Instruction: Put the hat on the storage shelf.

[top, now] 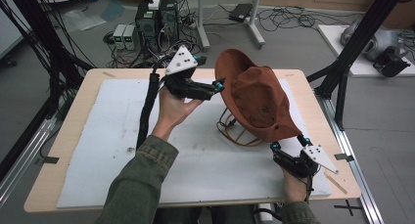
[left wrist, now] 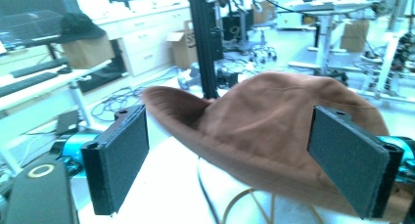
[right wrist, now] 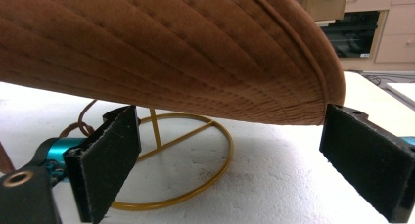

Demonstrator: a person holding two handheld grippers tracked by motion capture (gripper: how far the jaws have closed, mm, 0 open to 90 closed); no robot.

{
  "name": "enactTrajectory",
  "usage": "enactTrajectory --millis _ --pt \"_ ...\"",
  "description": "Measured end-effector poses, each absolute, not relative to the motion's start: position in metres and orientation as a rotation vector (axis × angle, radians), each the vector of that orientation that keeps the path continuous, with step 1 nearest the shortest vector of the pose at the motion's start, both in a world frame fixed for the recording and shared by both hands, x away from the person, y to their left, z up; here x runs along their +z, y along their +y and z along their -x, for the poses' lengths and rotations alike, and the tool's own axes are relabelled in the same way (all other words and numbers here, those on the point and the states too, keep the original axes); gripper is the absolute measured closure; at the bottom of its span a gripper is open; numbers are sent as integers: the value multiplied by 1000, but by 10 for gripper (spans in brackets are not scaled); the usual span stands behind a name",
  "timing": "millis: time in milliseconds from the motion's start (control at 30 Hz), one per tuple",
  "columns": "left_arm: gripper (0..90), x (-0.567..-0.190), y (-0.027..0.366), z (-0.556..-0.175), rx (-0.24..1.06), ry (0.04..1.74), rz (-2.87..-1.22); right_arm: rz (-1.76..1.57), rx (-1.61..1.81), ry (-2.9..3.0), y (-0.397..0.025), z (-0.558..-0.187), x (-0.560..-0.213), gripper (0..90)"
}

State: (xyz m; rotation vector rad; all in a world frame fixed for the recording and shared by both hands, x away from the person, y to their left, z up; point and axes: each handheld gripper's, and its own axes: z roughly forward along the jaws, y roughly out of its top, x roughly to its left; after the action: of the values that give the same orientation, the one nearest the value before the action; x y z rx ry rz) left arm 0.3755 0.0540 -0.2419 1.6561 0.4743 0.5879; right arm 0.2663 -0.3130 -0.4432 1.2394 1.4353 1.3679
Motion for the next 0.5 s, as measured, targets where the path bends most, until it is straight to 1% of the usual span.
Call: enactTrajectory --millis 300,500 --pt "151 -241 99 -364 649 546 -1625 -1236 1366 1440 -311 -265 -444 74" --pt "149 -248 140 -343 756 620 -1563 -1239 1359 1448 -308 -263 -445 74"
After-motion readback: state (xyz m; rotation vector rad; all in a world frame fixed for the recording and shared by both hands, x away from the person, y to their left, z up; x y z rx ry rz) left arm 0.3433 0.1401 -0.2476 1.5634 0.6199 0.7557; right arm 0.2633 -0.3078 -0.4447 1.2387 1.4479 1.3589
